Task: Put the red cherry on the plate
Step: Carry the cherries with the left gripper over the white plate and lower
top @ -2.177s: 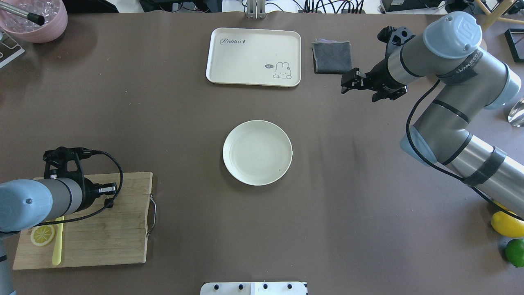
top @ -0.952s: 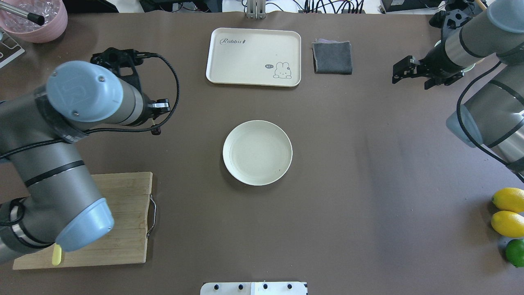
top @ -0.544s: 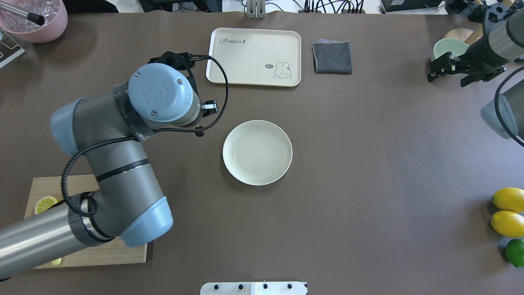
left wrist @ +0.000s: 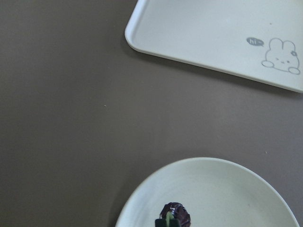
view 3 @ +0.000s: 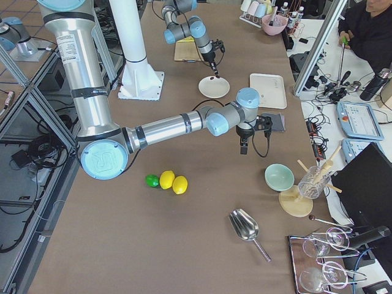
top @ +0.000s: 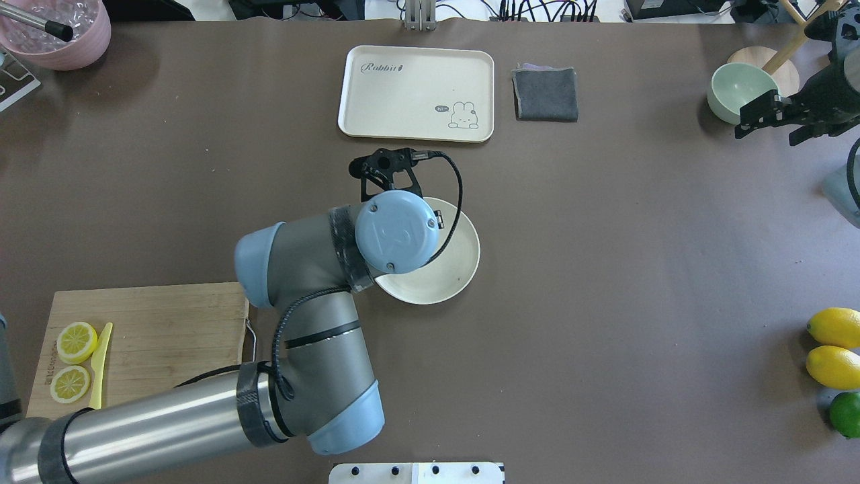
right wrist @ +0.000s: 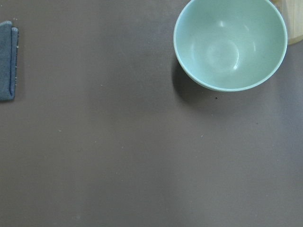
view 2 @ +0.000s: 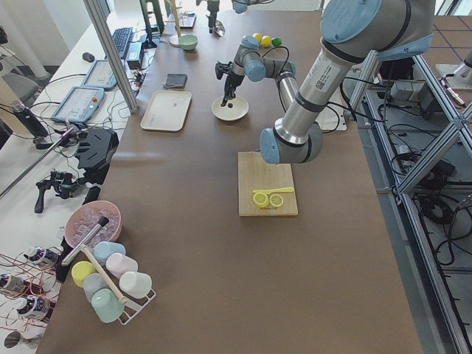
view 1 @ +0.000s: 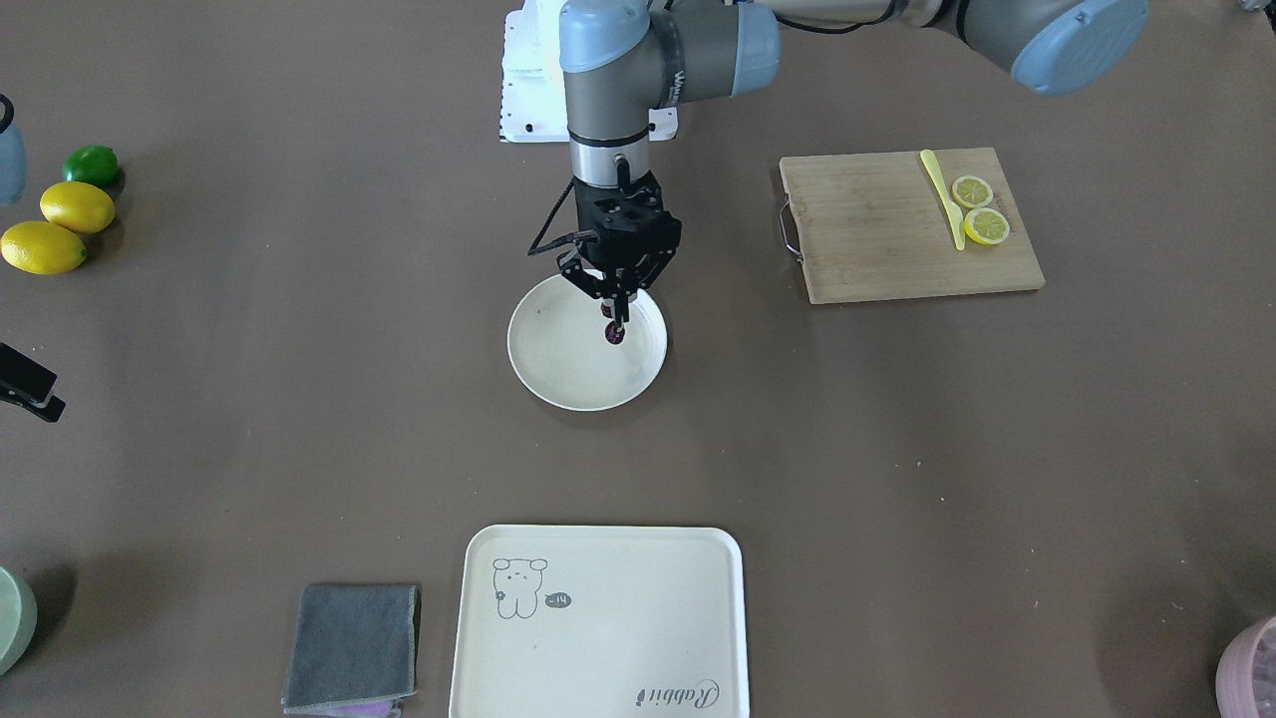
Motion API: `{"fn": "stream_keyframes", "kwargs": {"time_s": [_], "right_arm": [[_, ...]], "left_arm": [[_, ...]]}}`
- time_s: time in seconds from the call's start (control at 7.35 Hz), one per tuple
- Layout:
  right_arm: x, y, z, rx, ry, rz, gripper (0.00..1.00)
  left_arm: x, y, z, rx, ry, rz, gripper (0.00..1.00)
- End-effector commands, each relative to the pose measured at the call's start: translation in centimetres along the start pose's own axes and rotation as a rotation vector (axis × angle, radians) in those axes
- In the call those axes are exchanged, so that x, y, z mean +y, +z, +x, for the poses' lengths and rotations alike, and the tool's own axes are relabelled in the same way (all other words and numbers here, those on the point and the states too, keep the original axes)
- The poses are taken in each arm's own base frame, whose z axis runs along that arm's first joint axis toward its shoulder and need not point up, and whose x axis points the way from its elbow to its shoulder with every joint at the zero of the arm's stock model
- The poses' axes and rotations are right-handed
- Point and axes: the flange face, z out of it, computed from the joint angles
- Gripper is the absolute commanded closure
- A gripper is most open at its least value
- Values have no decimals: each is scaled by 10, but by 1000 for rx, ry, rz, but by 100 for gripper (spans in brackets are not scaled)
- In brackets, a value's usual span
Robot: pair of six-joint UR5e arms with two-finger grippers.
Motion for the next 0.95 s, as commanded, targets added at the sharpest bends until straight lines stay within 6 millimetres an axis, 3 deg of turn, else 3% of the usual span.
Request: {"fn": "stream_keyframes", "kwargs": {"time_s": [0.0,0.14,0.27,0.41,0.54,0.82], "right_arm": [[3,1,6,2,5,-1,0],[6,1,9,2,7,-2,0],[7,-1,9,1,5,0,0],[11,-2,11,2,5,1,0],[13,-1,14,3,8,-3,0],[12,-2,16,5,14,-2,0]], "left_arm": [[38,38,21,11,10,27,100],[41,47,21,15,13,28,100],[41,43,22,22,14,26,100],[41,42,23,24,17,24,42],[40,35,23,32,44,26,2],[27,8,15,86,43,31,2]]}}
